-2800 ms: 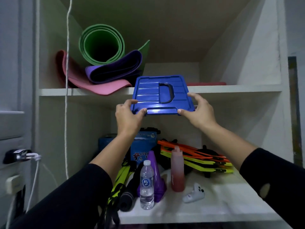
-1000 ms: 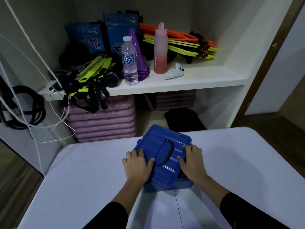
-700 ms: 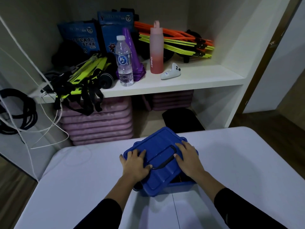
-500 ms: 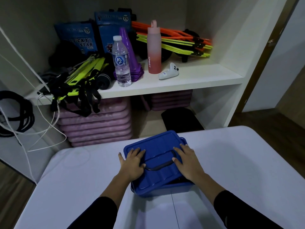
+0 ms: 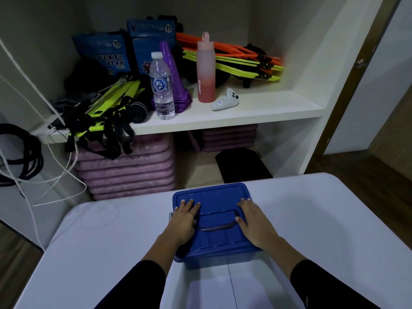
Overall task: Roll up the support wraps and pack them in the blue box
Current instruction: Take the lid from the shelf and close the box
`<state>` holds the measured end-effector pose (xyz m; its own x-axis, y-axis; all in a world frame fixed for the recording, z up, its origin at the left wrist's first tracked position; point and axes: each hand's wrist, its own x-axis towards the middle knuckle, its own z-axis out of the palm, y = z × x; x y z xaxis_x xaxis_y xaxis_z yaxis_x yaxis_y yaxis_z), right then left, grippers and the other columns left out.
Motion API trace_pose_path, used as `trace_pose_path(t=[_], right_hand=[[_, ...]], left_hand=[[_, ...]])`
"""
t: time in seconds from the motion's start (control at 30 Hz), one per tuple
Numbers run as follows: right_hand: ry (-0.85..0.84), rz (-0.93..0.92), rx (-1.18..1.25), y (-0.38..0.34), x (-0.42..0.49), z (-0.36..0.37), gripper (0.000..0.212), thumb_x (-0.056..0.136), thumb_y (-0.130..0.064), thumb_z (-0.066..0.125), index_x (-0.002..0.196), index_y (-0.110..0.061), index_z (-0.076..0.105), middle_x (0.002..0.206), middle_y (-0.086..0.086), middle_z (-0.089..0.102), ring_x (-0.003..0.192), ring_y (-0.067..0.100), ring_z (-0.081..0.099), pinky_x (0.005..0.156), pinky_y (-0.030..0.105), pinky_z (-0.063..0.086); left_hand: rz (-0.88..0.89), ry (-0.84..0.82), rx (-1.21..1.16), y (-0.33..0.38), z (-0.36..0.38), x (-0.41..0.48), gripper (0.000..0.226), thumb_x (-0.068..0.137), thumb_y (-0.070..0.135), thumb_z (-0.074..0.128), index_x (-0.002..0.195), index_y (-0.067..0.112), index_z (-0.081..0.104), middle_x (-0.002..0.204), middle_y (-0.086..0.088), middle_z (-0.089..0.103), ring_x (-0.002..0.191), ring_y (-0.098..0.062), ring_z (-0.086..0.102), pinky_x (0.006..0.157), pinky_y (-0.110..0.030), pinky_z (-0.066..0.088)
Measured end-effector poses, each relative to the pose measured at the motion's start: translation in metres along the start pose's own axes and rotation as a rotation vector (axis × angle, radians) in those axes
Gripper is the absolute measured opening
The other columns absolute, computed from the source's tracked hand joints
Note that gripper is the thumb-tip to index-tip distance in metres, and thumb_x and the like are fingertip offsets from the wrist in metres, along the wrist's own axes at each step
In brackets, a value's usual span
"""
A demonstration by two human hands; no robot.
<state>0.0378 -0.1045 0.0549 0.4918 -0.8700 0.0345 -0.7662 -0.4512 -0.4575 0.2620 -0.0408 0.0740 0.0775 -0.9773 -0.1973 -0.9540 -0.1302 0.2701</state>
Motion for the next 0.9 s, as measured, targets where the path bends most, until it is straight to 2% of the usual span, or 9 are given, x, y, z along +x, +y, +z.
trace_pose_path(t=[0.23,0.43,0.6,0.77,0.9], right_hand=[[-0.002,-0.01,-0.066,0.002,0.0,-0.008,0.051,0.096,-0.035,0.045,0.141,-0.014,0.032,0.153,0.005,0.027,0.143,0.019,0.02,0.116,0.025,0.015],[0.017,-0.052,-0.082,0.0,-0.002,-0.005,0.052,0.095,-0.039,0.045,0.141,-0.015,0.034,0.151,0.004,0.03,0.141,0.019,0.024,0.115,0.025,0.017],[0.033,-0.105,-0.103,0.002,-0.001,-0.011,0.049,0.094,-0.039,0.047,0.136,-0.015,0.039,0.144,0.001,0.039,0.133,0.016,0.034,0.109,0.023,0.026],[0.04,-0.083,-0.097,0.009,-0.003,-0.009,0.05,0.095,-0.038,0.045,0.138,-0.016,0.037,0.143,0.001,0.041,0.13,0.015,0.037,0.106,0.021,0.029],[0.043,-0.094,-0.089,0.008,0.003,-0.009,0.049,0.095,-0.037,0.046,0.139,-0.015,0.038,0.142,0.0,0.042,0.131,0.016,0.035,0.108,0.024,0.028]], left_hand=[[0.03,0.053,0.073,0.001,0.004,-0.003,0.053,0.1,0.022,0.03,0.149,0.024,0.01,0.159,-0.003,0.006,0.146,-0.027,0.002,0.118,-0.042,0.007],[0.006,0.089,0.05,-0.004,0.009,-0.006,0.058,0.097,0.044,0.031,0.149,0.027,0.011,0.158,0.0,0.009,0.146,-0.024,0.004,0.119,-0.039,0.008],[-0.018,0.142,0.058,0.004,0.005,-0.006,0.061,0.091,0.039,0.046,0.145,0.024,0.024,0.154,-0.002,0.023,0.143,-0.025,0.017,0.117,-0.039,0.018],[-0.007,0.054,0.035,0.005,0.01,-0.006,0.059,0.096,0.039,0.04,0.148,0.024,0.017,0.157,-0.002,0.013,0.146,-0.026,0.008,0.118,-0.042,0.01],[-0.011,0.06,0.062,0.008,0.006,-0.005,0.058,0.096,0.04,0.04,0.148,0.022,0.019,0.156,-0.004,0.017,0.145,-0.027,0.01,0.117,-0.042,0.012]])
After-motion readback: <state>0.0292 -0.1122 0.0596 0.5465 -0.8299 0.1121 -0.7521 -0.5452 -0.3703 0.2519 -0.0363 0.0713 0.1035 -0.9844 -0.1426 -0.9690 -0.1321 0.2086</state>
